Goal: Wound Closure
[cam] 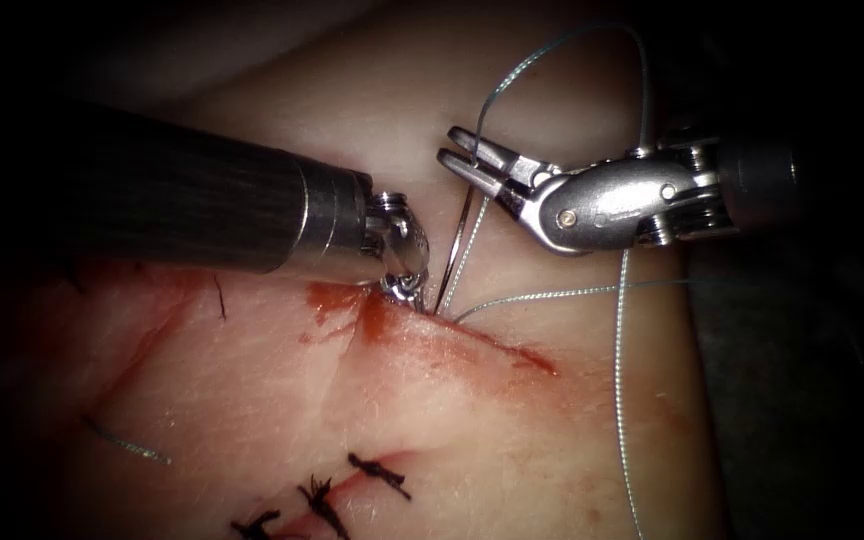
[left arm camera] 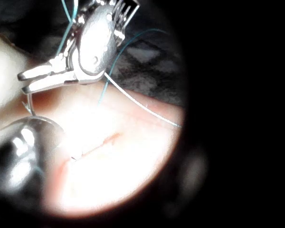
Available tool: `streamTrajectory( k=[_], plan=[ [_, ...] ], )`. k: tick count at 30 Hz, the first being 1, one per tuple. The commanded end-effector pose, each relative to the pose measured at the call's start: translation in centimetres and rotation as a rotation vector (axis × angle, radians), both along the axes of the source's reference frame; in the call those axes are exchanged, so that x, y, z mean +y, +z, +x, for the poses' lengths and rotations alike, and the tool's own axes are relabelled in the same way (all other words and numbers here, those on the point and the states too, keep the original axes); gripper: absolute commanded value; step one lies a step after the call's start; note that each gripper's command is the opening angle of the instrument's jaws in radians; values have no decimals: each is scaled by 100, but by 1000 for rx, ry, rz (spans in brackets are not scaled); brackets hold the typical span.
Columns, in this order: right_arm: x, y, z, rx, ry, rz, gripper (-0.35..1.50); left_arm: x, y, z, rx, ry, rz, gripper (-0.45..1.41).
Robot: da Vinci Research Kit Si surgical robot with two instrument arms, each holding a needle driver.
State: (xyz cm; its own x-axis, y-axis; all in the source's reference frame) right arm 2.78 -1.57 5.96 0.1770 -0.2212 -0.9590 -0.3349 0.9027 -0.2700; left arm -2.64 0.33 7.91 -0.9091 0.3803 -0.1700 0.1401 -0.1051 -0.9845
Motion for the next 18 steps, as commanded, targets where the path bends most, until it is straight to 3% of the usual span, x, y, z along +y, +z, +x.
streamTrajectory(
  k=[1,18],
  plan=[
    [-2,1,8,3,-1,1,-35,-2,6,-5,0,1,0,-45],
    [8,-12,8,16,2,-12,-35,-2,6,-5,0,0,0,-45]
  ],
)
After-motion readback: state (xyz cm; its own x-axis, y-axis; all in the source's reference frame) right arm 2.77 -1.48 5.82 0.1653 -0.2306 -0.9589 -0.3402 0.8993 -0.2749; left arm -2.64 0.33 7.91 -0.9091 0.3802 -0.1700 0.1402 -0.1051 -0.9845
